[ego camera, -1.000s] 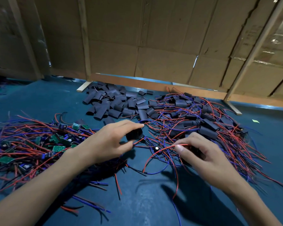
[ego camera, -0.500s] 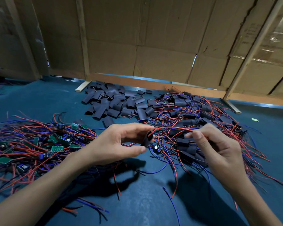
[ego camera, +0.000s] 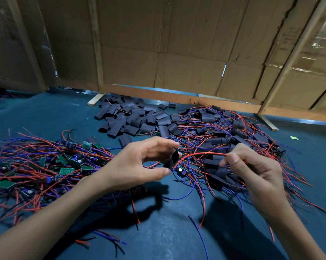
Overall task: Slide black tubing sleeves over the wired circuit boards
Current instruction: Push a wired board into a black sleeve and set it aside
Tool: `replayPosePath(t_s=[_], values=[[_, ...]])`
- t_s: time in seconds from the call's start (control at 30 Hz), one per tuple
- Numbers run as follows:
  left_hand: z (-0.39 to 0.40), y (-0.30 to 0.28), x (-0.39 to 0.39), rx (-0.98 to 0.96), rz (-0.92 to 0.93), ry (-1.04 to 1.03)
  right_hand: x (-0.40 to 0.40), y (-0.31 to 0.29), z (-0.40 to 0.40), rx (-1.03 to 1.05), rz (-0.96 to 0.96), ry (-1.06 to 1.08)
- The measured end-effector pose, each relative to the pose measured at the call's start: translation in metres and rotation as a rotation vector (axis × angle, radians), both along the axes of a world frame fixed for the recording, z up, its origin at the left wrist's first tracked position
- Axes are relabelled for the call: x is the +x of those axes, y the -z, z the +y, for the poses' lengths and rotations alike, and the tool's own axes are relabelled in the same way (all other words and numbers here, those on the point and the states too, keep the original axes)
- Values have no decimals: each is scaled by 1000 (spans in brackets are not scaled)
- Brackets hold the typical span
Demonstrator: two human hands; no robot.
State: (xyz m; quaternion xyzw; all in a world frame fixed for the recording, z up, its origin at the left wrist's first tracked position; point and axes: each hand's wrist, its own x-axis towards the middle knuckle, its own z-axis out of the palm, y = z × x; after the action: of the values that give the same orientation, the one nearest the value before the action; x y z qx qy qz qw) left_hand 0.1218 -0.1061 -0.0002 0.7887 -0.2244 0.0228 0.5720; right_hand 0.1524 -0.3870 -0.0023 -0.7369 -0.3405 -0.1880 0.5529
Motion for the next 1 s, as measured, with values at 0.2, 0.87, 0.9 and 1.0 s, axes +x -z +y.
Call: replayPosePath(t_s=[0.2,0.87,0.9,1.0], values=[[2,-1,-2,18,-23,18,2,0,0,24,12,50],[-7,3,-4,379,-513,-124,-11,2,15,-368,-261,61],[-10,4,-4,420,-562,-121,-12,5,21,-399,-271,57],[-18,8,-7,512,-657,-153,-14,15,33,-435,-158,53]])
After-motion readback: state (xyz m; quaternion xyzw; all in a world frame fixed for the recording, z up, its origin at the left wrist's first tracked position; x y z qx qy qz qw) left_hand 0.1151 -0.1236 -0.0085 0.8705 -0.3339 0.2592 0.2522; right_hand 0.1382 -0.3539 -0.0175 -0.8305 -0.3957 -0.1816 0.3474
